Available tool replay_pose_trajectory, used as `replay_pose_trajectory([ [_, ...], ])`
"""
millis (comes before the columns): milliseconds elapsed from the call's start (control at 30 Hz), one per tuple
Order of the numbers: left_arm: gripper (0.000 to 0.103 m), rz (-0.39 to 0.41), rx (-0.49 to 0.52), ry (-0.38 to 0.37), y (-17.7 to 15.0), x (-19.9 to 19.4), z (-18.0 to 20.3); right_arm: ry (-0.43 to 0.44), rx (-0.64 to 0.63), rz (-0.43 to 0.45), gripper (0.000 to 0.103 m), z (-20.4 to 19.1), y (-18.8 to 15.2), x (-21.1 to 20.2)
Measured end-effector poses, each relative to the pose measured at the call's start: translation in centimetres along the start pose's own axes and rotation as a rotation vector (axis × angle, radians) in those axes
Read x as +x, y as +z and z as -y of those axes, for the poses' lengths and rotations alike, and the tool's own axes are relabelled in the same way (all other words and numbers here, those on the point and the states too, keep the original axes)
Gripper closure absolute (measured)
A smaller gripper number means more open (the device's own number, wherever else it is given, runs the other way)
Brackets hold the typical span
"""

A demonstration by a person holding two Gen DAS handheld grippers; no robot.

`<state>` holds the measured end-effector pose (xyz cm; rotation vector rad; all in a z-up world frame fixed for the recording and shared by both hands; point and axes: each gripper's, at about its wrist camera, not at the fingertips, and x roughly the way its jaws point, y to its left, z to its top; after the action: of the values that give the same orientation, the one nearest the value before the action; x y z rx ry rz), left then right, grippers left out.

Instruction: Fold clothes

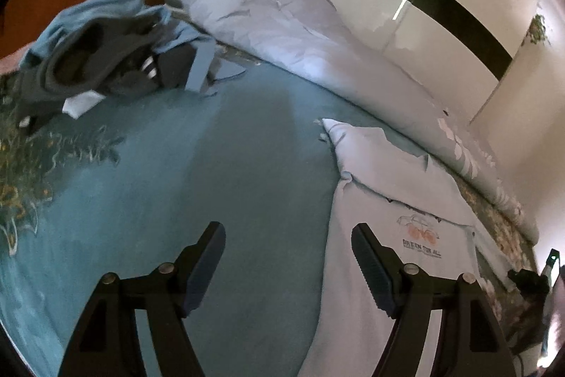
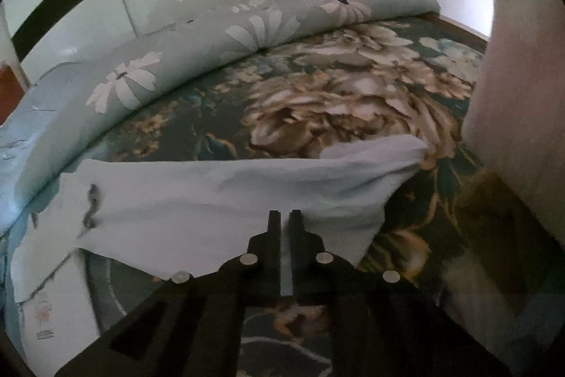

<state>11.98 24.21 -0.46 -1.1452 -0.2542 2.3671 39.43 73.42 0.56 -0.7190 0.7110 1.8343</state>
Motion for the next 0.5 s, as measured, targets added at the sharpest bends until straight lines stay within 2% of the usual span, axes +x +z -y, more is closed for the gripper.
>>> replay_pose_trajectory([
  [100, 0.026, -0.006, -0.017, 0.007, -0.3, -0.1, -0.8, 0.03, -0.019, 0.052, 0.1, -1.1, 1.0, -1.6],
  [200, 0.026, -0.013, -0.034, 0.014, -0.6, -0.1, -1.5, 0.07, -0.093, 0.111, 0.101, -4.1, 2.5, -3.6],
  [367, 0.026, -0.023, -0.062, 0.025, -1.1, -0.2, -2.8, 0.185, -0.221, 0.199, 0.101, -11.6, 4.8, -6.9],
  [500, 0.026, -0.026, -0.08, 0.037, -1.4, -0.3, -3.7, 0.295, -0.357, 0.251, 0.101, -19.3, 4.7, -9.5],
])
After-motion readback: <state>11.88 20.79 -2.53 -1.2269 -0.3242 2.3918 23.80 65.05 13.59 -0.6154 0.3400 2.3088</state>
